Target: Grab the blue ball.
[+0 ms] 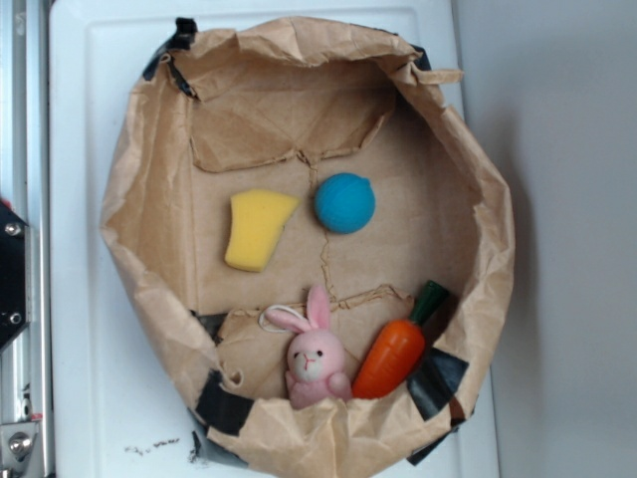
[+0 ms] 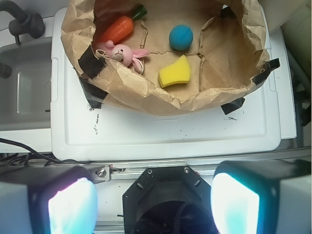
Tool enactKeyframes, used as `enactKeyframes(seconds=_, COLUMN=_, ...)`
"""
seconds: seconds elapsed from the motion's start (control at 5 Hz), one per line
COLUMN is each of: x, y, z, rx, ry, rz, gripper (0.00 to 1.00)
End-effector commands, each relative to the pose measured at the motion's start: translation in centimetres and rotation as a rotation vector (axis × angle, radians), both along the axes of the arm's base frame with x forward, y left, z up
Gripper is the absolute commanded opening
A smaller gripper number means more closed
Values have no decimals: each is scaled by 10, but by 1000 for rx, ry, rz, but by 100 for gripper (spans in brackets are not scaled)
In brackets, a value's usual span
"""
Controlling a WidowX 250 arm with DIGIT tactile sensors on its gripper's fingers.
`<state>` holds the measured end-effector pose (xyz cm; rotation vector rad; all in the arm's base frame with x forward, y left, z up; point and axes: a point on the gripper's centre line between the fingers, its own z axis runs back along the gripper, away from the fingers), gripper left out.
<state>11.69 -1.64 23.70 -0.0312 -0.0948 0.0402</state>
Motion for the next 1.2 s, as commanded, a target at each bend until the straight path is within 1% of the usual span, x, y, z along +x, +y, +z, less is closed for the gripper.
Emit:
enactKeyframes(seconds=0.0, x=0, y=0, z=0, rx=0, ry=0, rz=0, gripper=100)
enactKeyframes(seconds=0.2, x=50, y=8, z=-2, rx=-9, ry=-10, rz=-11, gripper=100)
enactKeyframes(seconds=0.4, x=91, y=12, z=-11, rx=7, ry=-27, rz=-22, gripper=100)
enactKeyframes(seconds=1.0, x=91, y=12, z=-11, rx=7, ry=-27, rz=-22, gripper=100)
